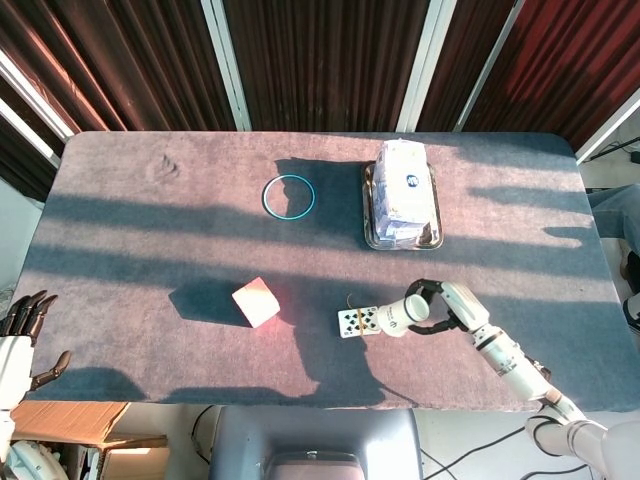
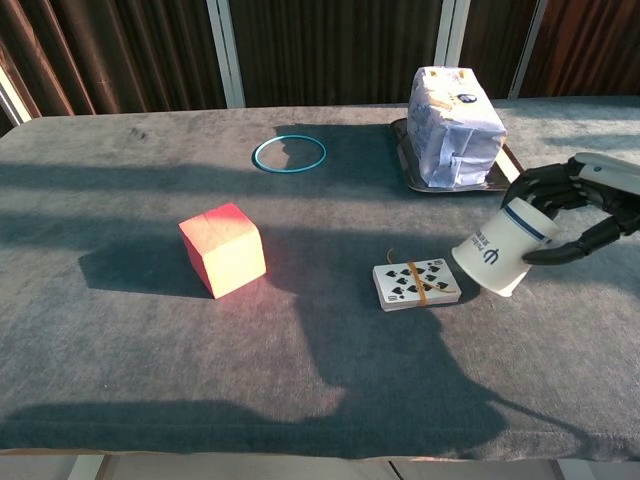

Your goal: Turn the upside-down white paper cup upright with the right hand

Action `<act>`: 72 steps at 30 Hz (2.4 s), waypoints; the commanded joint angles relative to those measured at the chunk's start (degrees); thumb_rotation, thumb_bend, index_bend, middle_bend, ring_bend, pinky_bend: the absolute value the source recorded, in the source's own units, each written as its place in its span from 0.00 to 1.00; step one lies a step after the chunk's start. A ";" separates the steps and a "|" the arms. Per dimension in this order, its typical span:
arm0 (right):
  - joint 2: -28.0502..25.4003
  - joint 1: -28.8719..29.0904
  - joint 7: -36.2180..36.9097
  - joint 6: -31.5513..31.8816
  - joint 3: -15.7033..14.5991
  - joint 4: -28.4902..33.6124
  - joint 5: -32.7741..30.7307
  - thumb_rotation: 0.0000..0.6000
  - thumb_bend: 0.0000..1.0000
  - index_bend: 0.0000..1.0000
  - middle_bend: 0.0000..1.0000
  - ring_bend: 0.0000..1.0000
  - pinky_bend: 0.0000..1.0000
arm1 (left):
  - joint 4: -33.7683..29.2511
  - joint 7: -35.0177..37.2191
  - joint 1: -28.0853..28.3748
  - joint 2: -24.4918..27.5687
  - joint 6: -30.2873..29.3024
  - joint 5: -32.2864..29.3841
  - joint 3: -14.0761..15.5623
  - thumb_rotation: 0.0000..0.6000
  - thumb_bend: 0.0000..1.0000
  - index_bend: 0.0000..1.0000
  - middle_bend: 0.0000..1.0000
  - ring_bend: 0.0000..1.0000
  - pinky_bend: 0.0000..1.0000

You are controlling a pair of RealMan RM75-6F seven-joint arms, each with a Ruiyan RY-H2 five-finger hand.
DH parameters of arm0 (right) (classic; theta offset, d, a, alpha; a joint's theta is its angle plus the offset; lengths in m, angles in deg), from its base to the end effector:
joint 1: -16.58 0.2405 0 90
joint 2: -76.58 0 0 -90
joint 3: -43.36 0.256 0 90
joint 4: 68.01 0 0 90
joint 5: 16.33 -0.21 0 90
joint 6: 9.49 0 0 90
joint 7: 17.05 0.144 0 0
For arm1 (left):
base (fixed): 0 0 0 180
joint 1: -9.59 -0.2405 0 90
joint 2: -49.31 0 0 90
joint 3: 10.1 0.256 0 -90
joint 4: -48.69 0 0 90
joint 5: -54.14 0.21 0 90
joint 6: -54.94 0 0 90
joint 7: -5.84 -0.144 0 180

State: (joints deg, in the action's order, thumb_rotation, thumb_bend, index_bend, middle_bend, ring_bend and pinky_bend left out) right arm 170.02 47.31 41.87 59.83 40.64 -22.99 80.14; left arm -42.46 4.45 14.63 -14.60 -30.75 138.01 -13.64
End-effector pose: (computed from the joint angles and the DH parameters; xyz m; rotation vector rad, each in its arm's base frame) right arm -0.2947 -0.3200 0.0137 1.6893 -1.4905 1.3446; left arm -0.3179 0.1848 0.1676 -1.3545 -0.8621 -0.8711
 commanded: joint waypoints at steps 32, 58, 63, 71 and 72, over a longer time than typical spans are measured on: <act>-20.62 1.21 -40.75 -13.46 -1.36 27.19 -7.39 1.00 0.27 0.19 0.16 0.06 0.09 | -0.27 -0.07 0.18 0.14 0.73 -0.51 -0.11 1.00 0.28 0.13 0.08 0.06 0.25; -15.20 5.21 -58.56 -19.83 2.51 28.06 -12.42 1.00 0.27 0.57 0.36 0.33 0.35 | -0.56 0.27 0.02 0.51 0.79 -0.74 -0.09 1.00 0.28 0.13 0.08 0.06 0.25; -12.92 3.84 -57.24 -15.52 2.84 25.30 -11.05 1.00 0.27 0.70 0.47 0.45 0.48 | -0.59 0.46 -0.05 0.58 0.66 -0.66 -0.08 1.00 0.28 0.13 0.08 0.06 0.25; -10.83 3.04 -29.89 -7.81 -0.17 19.27 -2.43 1.00 0.27 0.72 0.48 0.48 0.50 | -0.63 0.22 -0.04 0.54 0.71 -0.64 -0.05 1.00 0.28 0.13 0.08 0.06 0.25; -10.66 3.16 -25.08 -6.95 -0.98 18.18 -1.09 1.00 0.27 0.72 0.48 0.48 0.50 | -0.63 0.19 -0.04 0.52 0.70 -0.65 -0.06 1.00 0.28 0.13 0.08 0.06 0.25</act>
State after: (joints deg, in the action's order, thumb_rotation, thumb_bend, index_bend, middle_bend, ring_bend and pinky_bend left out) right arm 158.16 50.70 -0.35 48.53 42.26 -0.62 73.27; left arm -43.09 4.64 14.60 -14.08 -30.05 137.36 -13.70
